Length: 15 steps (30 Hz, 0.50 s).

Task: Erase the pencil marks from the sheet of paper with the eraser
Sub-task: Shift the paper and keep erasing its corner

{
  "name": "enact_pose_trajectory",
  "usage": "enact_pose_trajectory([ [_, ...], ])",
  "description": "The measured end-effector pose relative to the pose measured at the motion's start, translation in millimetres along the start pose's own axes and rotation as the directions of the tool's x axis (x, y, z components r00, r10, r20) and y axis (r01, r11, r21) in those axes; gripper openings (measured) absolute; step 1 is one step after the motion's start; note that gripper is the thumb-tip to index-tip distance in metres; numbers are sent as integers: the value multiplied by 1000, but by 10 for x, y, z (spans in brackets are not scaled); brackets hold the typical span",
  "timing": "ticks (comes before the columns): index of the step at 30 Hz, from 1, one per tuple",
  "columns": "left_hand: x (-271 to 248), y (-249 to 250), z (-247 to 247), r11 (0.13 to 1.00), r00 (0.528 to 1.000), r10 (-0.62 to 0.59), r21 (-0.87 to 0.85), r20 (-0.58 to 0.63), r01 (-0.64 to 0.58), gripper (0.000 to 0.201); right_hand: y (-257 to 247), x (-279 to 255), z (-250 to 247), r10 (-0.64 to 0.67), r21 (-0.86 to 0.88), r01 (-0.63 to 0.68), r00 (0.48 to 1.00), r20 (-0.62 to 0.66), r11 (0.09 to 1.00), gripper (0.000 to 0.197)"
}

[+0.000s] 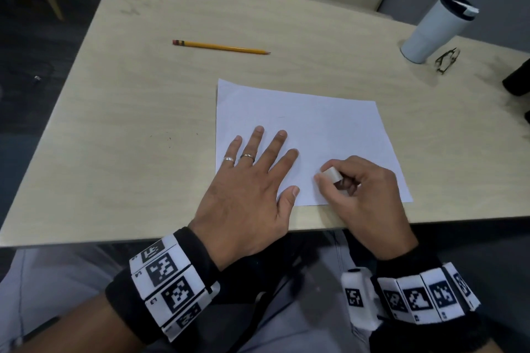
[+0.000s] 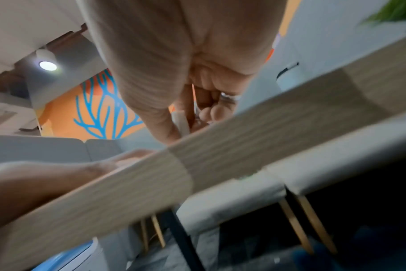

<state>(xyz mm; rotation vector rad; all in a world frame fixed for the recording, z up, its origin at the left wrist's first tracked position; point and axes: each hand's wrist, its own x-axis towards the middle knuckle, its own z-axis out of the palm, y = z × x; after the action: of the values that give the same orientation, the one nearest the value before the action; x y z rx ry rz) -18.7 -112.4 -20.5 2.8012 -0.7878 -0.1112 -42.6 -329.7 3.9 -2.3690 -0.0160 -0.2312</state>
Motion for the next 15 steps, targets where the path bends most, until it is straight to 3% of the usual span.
enact_pose_trajectory([
  [3, 0, -1, 2, 1000, 1000, 2, 5, 11, -2, 69, 176, 79, -80, 74, 32, -73, 997, -23, 997, 11],
  [6, -11, 4, -13, 1000, 1000, -2, 4, 8, 2, 67, 305, 218, -231, 158, 219, -146, 987, -38, 965, 6],
  [11, 2, 27, -41, 1000, 1000, -13, -4, 13, 13, 67, 489, 292, -251, 193, 359, -134, 972, -132, 924, 7],
  [13, 33, 177, -66, 999, 999, -42, -8, -22, 42, 67, 504, 312, -239, 212, 392, -141, 966, -145, 909, 8],
  [15, 103, 485, -31, 999, 999, 12, -52, -51, -14, 67, 512, 337, -231, 227, 418, -142, 961, -160, 897, 8],
])
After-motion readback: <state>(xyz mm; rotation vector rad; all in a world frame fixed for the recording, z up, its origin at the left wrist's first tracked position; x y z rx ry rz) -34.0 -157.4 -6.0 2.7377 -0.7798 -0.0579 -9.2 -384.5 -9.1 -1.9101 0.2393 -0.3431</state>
